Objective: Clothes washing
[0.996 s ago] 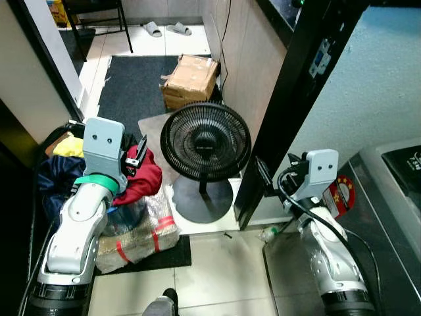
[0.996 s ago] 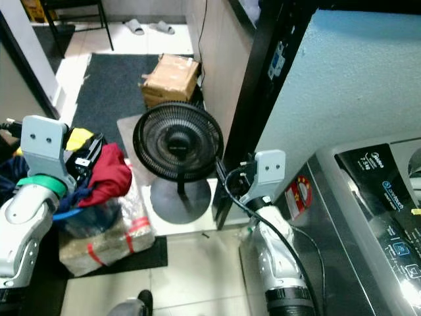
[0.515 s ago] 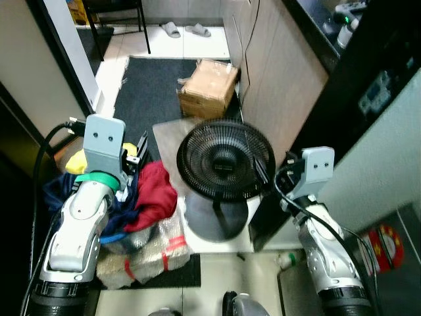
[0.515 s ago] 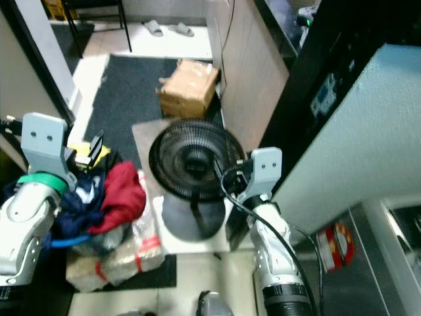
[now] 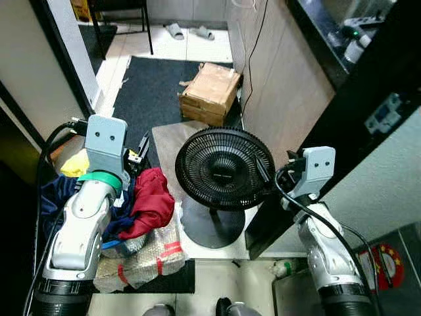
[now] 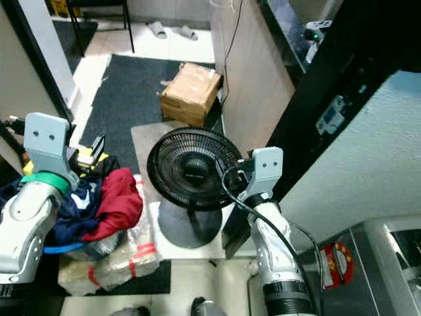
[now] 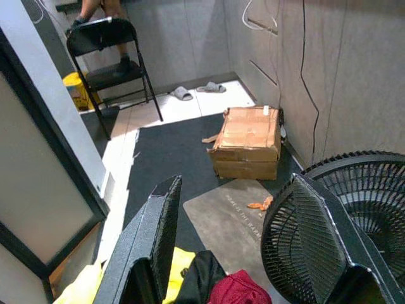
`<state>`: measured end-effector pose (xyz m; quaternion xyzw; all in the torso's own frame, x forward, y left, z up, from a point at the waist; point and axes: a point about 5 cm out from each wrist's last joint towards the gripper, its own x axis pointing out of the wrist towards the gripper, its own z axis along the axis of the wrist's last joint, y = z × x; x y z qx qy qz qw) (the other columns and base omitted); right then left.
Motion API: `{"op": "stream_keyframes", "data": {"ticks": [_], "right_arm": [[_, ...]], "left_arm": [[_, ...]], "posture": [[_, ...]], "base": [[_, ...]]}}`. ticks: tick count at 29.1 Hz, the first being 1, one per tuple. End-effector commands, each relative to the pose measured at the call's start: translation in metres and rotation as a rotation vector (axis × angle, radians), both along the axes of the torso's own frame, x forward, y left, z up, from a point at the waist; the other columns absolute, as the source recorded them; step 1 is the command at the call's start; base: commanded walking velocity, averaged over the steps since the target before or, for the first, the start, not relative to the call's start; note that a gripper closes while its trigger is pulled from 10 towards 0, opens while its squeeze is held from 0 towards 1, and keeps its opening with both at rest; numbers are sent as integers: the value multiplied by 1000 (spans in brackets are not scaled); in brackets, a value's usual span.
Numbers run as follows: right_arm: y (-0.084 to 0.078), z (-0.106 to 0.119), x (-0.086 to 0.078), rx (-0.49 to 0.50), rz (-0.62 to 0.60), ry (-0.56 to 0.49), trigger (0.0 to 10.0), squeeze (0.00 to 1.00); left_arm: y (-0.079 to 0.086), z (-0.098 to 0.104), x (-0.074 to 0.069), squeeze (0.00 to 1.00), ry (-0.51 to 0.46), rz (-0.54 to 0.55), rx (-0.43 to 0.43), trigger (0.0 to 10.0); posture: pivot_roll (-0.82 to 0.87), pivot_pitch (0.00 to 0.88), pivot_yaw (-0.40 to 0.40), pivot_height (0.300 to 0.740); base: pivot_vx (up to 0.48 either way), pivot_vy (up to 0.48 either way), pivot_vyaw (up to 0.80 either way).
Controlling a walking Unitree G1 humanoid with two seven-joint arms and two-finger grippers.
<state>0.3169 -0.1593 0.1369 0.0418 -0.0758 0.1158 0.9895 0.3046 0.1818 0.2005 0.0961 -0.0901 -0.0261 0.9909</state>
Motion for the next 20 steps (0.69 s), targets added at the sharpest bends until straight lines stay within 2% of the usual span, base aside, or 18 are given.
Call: {"op": "stream_keyframes", "data": {"ticks": [1, 4, 20], "right_arm": [[-3, -8, -2, -8, -7, 28, 10000, 0], [-4, -9, -2, -8, -9, 29, 10000, 0], [-4, -11, -1, -25, -24, 37, 10000, 0]], "left_arm": [[1, -8, -1, 0, 27, 3, 7, 10000], [1, -8, -1, 0, 27, 4, 7, 10000], [1, -8, -1, 0, 28, 5, 8, 10000]], "posture": [[34, 60, 6, 740], [33, 60, 6, 740], [36, 72, 8, 740]], "base": [[0, 0, 0], [0, 0, 513], [0, 0, 800]]}}
